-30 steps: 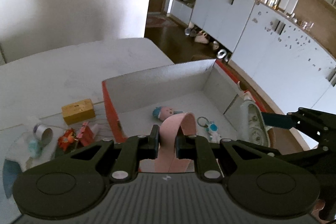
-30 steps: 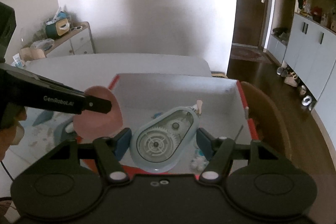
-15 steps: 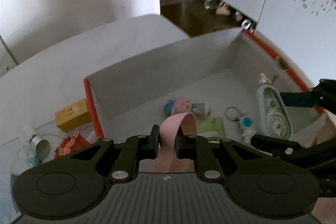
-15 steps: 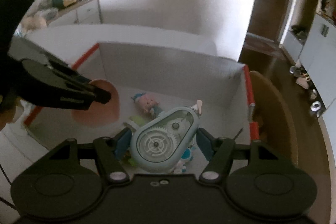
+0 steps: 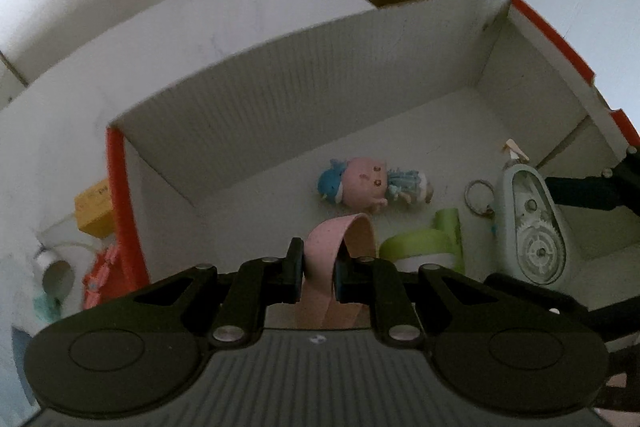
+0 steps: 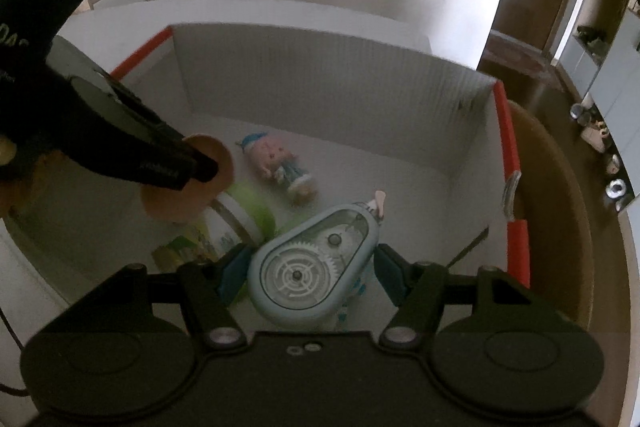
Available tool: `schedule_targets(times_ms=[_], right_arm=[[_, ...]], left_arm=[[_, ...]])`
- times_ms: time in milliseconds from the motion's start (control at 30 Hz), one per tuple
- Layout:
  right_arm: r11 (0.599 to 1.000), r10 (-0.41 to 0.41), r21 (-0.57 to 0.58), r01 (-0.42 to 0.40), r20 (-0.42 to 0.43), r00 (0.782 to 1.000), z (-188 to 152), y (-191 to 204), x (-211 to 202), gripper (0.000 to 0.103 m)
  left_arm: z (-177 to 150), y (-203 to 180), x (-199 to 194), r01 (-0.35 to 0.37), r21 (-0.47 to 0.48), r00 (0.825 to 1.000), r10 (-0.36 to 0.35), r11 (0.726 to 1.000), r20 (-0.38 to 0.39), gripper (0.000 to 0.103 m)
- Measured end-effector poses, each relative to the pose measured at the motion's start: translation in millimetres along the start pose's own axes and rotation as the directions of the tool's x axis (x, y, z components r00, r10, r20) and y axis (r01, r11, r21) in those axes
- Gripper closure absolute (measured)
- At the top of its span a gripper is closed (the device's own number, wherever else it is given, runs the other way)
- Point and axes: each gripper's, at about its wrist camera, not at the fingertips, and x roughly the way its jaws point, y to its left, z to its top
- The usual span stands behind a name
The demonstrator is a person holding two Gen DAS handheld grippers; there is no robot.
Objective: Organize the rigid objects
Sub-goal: 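Grasp the correction tape with the right tool while the left tool carries the heart toward the box, then lower the heart and correction tape into the red box and open both tools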
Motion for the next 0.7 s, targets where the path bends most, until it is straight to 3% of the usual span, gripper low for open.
schedule_targets(times_ms=[700], right_arm=[[0.998,0.036,0.049,-0.034,-0.041,0.998,-3.4,-14.4,0.4,0.035]], left_arm=[[0.8,-7.9,3.7,-0.001,-0.015,0.997,0.0,1.0,-0.076,0.089]])
